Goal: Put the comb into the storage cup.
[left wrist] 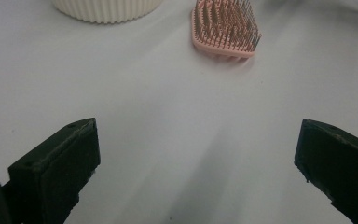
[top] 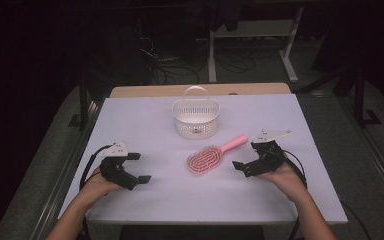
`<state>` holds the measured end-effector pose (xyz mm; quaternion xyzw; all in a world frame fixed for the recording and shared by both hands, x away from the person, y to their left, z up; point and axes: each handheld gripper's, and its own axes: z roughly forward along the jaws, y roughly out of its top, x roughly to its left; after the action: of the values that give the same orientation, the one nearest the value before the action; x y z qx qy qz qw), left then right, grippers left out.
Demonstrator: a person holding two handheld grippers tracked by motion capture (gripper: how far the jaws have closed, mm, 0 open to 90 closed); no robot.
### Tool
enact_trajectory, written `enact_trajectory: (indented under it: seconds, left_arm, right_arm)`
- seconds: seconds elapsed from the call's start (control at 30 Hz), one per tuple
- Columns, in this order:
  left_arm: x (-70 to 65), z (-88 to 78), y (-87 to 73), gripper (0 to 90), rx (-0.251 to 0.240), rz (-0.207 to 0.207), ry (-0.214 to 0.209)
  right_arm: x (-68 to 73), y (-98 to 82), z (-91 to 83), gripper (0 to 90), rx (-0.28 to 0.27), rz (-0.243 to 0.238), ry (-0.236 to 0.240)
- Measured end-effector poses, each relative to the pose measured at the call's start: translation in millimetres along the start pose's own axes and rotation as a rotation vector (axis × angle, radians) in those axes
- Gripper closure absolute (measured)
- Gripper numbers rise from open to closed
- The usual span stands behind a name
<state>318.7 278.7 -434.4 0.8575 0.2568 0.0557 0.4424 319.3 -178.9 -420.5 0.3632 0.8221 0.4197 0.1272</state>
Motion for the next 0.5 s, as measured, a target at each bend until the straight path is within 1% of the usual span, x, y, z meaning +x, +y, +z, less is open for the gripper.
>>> enact_trajectory:
  seconds: [0.1,0.3,0.5]
  left_arm:
    - [-1.1,-0.7,0.1,0.0,-0.001,0.0,0.004]
    - [-0.8,-2.4,0.5,0.0,-0.006,-0.001,0.015]
    - [0.3,-3.0,-0.1,0.0,-0.007,-0.008,0.017]
  right_arm:
    - [-1.8,1.3,0.4,0.0,0.002,0.009,-0.002]
    - [-2.6,2.7,1.9,0.0,0.006,0.006,0.011]
    - [-5.5,7.8,3.8,0.0,0.006,-0.001,0.012]
